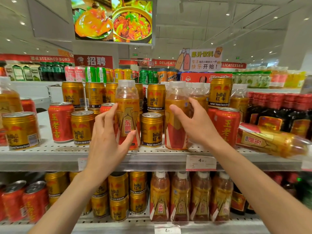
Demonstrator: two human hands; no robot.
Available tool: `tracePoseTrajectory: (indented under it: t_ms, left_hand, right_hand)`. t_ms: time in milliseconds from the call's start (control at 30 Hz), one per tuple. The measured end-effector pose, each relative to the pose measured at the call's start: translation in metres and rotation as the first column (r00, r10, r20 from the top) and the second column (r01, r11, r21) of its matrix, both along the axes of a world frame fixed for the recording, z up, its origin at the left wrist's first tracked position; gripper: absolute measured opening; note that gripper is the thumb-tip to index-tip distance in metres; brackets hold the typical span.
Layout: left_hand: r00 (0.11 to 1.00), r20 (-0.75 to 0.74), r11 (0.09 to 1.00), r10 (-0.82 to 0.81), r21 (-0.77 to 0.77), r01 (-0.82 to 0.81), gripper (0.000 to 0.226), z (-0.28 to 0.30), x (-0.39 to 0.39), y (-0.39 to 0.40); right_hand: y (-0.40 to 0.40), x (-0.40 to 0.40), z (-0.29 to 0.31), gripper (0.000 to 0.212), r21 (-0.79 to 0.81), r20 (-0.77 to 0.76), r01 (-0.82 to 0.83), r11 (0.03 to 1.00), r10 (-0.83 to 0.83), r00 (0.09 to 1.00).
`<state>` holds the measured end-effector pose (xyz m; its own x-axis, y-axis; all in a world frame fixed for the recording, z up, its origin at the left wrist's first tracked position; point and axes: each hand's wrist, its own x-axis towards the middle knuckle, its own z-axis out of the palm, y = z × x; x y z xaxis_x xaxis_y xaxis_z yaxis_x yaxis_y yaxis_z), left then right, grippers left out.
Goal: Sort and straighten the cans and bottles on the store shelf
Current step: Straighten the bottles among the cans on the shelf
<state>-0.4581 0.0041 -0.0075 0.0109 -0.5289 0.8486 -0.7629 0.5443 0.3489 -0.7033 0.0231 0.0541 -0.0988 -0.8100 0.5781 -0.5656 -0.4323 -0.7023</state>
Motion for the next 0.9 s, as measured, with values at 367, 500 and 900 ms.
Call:
tracePoseTrajectory:
  t_ms: [367,500,900]
  left_hand:
    - [1.0,0.008,1.0,0.01,0.025,-0.01,0.089,-0.001,-0.001,0.002]
    - [1.0,-0.001,0.999,-0.006,0.04,0.006,0.088,0.0,-0.001,0.004]
    - [0.972,-0.082,0.968,-0.219,0.105,0.227,0.067,-0.015,0.012,0.042]
  right_hand:
    - [0.008,0.008,-0.027,0.095,0.033,-0.08,0.141,0.989,-0.138,0.987]
    - [0.007,0.011,-0.032,0.095,0.02,-0.061,0.164,0.986,-0.163,0.985]
    - [0.058,0.003,-0.059,0.055,0.106,0.03,0.045,0.993,-0.048,0.998]
